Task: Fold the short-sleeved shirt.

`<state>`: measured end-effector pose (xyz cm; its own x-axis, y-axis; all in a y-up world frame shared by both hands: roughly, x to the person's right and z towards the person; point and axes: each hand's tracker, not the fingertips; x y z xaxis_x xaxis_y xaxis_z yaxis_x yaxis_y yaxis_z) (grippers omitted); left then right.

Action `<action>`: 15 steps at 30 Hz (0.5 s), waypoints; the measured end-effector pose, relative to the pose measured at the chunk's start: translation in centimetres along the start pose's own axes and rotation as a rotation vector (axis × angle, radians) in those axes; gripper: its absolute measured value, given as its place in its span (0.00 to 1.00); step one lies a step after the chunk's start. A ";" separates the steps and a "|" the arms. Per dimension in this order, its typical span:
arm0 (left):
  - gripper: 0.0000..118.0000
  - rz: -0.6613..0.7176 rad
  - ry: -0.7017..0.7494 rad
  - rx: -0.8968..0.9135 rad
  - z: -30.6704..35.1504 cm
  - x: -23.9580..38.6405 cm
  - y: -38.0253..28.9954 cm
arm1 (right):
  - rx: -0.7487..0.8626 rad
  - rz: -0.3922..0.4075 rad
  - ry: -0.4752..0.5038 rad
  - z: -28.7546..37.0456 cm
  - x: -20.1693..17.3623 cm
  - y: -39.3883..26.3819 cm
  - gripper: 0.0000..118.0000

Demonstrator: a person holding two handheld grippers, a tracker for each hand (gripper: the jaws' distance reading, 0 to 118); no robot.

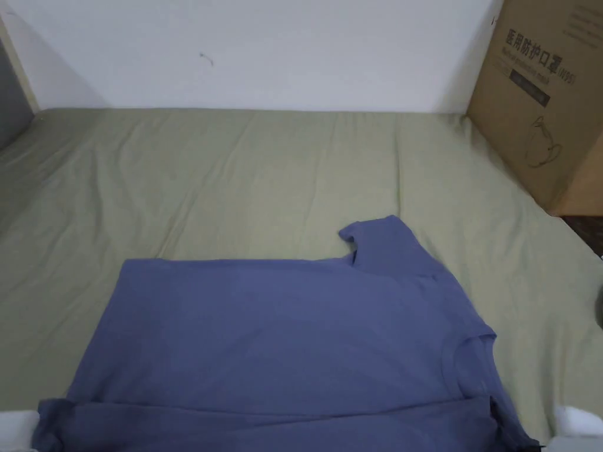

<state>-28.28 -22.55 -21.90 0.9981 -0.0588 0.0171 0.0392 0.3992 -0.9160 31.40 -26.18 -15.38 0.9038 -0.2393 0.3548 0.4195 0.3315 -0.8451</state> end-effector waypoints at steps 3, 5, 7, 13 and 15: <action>0.57 0.027 0.032 0.030 0.4 -0.1 0.6 | 0.039 -0.043 -0.002 1.5 0.0 0.6 0.53; 0.70 0.042 0.042 0.059 1.4 -0.2 1.2 | 0.072 -0.012 -0.023 3.2 -1.2 1.3 0.54; 0.70 0.081 0.001 0.101 2.7 -0.5 2.5 | 0.122 0.061 -0.087 4.6 -2.4 2.2 0.54; 0.00 0.126 -0.211 0.218 4.1 1.4 5.9 | 0.219 0.175 0.007 7.1 -6.8 6.0 0.05; 0.00 0.106 -0.221 0.204 4.2 1.7 5.7 | 0.220 0.184 0.001 6.3 -8.7 6.8 0.00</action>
<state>-26.12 -16.50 -25.42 0.9822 0.1848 0.0329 -0.0795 0.5688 -0.8186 26.97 -16.12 -21.73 0.9664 -0.1577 0.2029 0.2567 0.5591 -0.7883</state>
